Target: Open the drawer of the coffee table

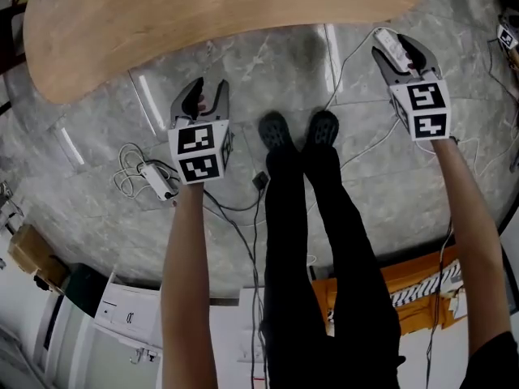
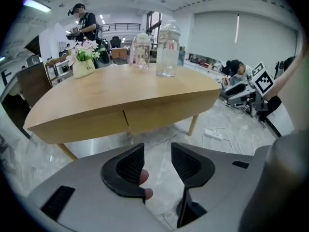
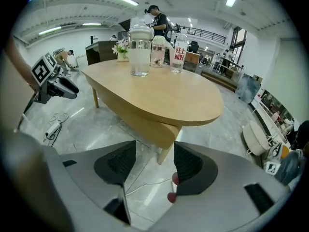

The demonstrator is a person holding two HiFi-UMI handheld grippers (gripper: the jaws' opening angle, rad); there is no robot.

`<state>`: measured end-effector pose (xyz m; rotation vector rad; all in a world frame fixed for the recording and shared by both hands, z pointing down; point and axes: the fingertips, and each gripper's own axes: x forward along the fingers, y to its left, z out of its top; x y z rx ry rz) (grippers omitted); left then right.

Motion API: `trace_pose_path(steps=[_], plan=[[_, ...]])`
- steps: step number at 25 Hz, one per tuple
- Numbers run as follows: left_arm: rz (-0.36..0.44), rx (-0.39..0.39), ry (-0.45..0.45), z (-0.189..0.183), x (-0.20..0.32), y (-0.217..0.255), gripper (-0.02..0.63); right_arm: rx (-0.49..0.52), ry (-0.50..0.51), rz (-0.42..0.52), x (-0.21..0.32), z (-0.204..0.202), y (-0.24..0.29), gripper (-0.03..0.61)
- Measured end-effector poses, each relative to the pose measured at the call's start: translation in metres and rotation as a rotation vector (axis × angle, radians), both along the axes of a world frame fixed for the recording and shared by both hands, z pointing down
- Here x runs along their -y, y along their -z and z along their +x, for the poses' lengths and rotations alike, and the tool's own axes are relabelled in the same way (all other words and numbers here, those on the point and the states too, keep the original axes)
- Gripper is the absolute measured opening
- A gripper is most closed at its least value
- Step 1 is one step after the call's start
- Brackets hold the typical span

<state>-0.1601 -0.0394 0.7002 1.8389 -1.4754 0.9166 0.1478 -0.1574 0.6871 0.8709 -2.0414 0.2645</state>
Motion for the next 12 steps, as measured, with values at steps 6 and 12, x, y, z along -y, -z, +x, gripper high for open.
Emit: trace_pose_path(steps=[6,12], plan=[[0.002,0.013,0.040,-0.021,0.023,-0.020,0.230,-0.032,-0.002,-0.003,0.017,0.003,-0.019,0.233],[-0.005,0.059,-0.005,-0.034,0.044,-0.037,0.301,-0.043,-0.010,-0.002,0.030,0.003,-0.027,0.241]])
